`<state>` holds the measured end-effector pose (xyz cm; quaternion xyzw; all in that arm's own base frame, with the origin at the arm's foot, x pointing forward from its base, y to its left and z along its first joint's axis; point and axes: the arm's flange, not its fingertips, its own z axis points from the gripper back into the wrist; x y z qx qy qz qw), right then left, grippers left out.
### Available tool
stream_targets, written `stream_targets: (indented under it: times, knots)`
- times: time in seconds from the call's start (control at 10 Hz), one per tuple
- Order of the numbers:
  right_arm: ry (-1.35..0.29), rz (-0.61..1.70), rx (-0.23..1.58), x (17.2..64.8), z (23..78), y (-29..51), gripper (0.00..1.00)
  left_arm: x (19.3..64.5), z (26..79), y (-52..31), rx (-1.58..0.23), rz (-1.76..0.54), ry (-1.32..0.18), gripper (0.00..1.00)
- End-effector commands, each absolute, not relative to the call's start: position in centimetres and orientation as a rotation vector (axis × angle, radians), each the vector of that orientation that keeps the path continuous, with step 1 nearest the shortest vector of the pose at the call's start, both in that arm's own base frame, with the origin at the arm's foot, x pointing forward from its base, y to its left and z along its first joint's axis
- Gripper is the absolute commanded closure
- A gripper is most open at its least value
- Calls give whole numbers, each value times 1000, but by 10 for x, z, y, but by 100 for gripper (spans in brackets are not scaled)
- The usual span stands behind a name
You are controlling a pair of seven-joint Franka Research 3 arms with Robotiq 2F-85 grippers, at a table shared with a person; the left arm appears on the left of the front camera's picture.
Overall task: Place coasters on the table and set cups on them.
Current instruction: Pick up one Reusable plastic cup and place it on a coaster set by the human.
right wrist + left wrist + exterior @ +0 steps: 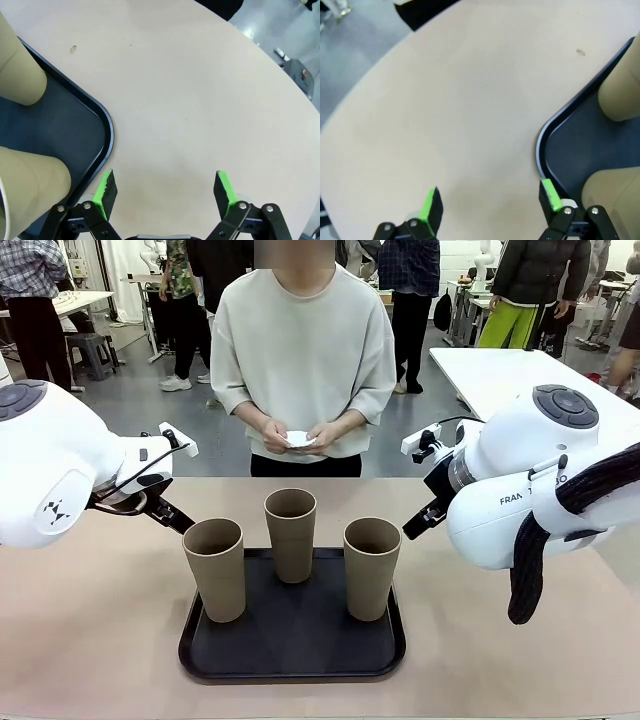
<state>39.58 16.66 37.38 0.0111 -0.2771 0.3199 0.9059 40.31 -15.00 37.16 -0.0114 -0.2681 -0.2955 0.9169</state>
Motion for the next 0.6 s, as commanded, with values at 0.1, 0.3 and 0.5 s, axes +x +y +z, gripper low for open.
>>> stream_targets:
  times: [0.1, 0.3, 0.5]
  knots:
    - [-588, 711, 10, 379, 404, 179, 0, 393, 385, -149, 10, -614, -581, 0]
    - [-529, 715, -44, 334, 461, 191, 0, 354, 444, -140, 34, -655, -603, 0]
    - [-498, 715, -144, 278, 504, 189, 0, 308, 486, -124, 66, -663, -573, 0]
